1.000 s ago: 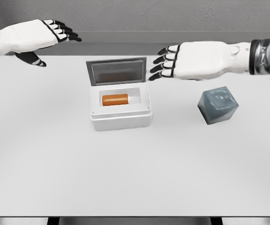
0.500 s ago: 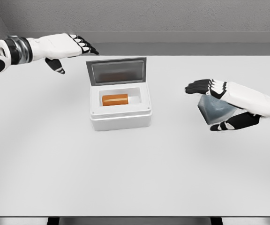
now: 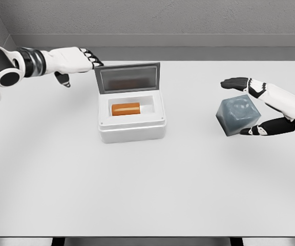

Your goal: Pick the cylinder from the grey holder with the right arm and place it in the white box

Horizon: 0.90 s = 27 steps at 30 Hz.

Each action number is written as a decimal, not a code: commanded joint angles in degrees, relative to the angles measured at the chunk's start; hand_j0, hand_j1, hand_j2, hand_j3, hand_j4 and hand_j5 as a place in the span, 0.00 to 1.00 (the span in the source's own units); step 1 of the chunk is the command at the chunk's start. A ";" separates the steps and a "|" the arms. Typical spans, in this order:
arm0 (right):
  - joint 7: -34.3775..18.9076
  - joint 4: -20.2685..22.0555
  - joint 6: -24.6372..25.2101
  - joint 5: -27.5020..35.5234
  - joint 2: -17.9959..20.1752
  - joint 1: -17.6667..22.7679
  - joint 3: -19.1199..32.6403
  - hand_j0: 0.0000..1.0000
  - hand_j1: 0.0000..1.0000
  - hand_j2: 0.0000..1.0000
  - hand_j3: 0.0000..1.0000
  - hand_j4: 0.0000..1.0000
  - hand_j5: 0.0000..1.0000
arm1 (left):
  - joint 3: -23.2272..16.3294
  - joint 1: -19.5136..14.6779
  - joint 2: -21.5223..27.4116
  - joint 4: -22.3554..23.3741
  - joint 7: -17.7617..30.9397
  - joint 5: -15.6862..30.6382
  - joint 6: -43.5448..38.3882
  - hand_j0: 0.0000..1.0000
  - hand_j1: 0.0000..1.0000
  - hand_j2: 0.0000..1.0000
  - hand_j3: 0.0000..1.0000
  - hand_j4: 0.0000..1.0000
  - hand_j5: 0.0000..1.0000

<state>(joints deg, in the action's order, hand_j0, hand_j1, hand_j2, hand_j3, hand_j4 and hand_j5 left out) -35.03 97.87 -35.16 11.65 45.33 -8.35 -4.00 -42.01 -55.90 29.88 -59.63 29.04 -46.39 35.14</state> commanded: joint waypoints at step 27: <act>0.03 -0.05 0.16 0.48 -0.07 0.09 0.05 1.00 1.00 1.00 1.00 1.00 1.00 | 6.24 9.58 19.16 -9.36 0.76 13.26 -0.14 1.00 1.00 1.00 1.00 1.00 1.00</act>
